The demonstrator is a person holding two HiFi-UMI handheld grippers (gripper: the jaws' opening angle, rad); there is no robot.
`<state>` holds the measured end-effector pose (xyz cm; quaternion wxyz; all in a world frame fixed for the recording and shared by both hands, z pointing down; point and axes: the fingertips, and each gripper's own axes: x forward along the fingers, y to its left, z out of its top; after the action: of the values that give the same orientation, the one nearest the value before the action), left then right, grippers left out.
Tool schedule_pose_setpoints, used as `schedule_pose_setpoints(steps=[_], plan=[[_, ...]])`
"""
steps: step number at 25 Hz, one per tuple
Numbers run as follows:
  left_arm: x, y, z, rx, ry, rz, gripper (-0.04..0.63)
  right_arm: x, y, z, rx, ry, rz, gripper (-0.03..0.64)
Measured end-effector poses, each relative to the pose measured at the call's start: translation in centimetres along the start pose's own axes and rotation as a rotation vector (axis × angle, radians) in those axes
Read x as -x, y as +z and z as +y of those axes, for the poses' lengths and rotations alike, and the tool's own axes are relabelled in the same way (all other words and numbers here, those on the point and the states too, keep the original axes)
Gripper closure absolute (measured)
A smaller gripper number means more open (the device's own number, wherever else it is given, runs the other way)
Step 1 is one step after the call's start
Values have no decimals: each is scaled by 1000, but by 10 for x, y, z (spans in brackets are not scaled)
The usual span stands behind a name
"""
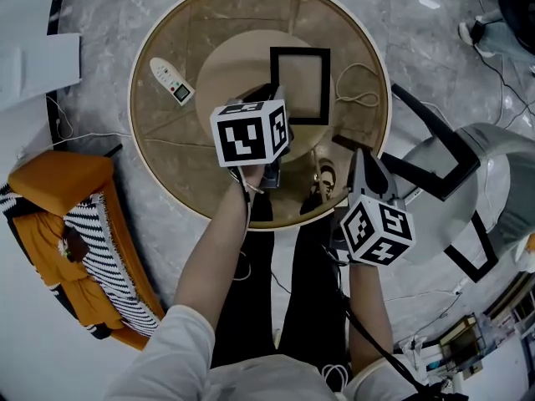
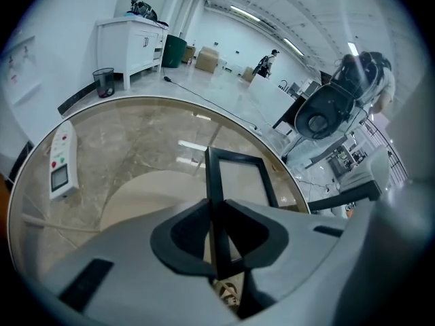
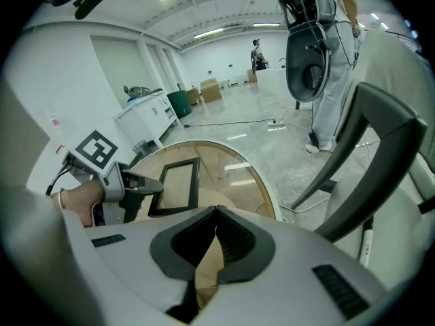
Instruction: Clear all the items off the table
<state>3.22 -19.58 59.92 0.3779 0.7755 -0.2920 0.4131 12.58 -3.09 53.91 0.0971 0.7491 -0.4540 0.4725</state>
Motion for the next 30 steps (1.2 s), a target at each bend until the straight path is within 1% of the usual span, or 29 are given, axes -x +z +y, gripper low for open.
schedule_pose_setpoints(steps=[6,10,14,18,22,25,30], plan=[[36,-16,5,-38,-24,-27,522,12,-6,8,3,-10,-27,593],[61,-36,7,-49,-46,-18,522,27,-14,11,-20,-34,-54,592],[84,-58,0,-82,-74,4,522,51,-25,7,-66,-78,-88,594],[102,-81,-15,-120,-114,35,522,78,-37,-10,-147,-136,-125,594],[114,-106,-44,-202,-166,86,522,107,-53,-36,-244,-208,-175,592],[115,-129,-80,-265,-207,128,522,128,-67,-67,-318,-259,-202,592],[109,-167,-149,-422,-280,205,522,167,-102,-126,-458,-363,-241,594]])
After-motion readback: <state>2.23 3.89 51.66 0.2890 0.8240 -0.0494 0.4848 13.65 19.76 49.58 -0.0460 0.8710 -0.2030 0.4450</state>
